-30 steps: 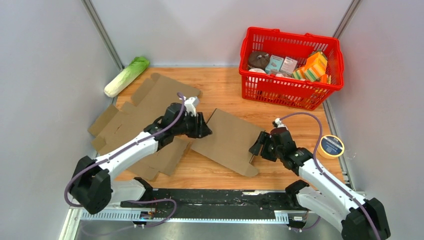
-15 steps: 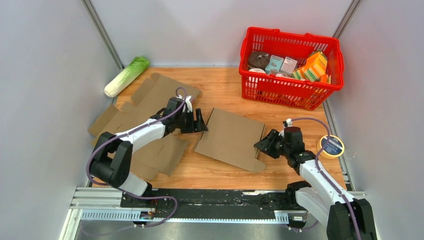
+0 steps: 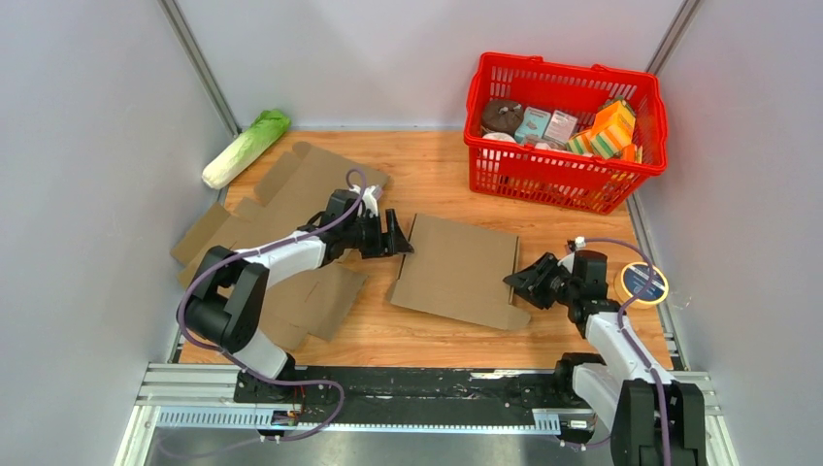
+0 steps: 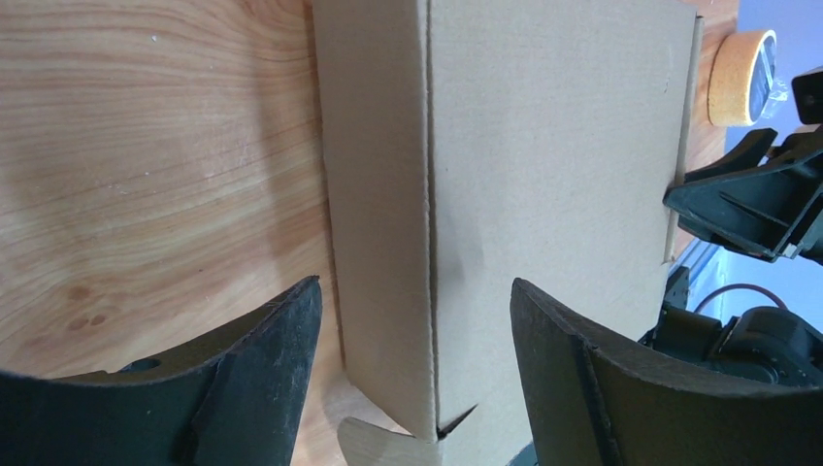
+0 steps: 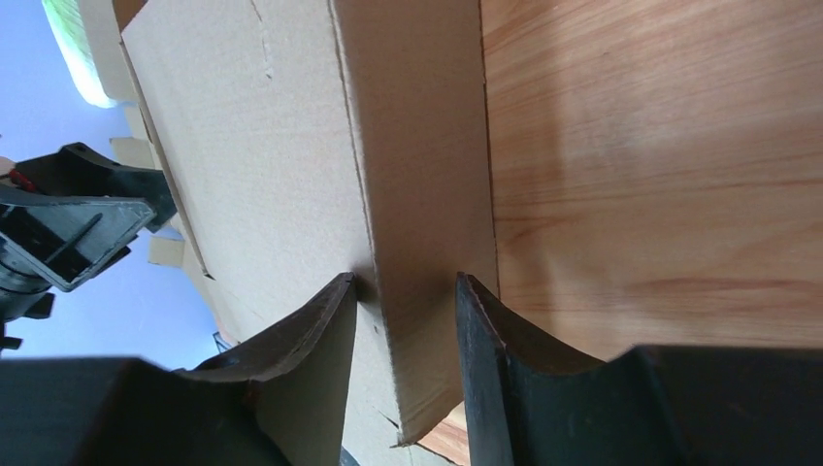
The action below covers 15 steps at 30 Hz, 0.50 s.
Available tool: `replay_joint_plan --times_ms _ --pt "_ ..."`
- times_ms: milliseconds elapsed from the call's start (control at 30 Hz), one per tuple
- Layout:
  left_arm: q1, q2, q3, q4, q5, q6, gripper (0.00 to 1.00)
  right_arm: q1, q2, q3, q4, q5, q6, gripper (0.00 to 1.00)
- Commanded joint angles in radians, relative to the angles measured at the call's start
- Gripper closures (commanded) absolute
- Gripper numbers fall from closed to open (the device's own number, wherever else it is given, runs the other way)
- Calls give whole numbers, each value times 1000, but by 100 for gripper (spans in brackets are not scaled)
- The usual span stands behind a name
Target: Fold the paper box
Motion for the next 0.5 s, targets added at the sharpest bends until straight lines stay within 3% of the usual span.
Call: replay_joint_plan --times_ms 0,300,467 --pt "5 29 -25 102 70 -36 21 -90 43 -87 -43 37 -43 60" --pt "5 63 -88 254 139 -96 20 -246 93 -131 58 -183 -21 67" --pt "-5 115 -123 484 223 -240 19 -248 167 -124 94 -220 -40 67"
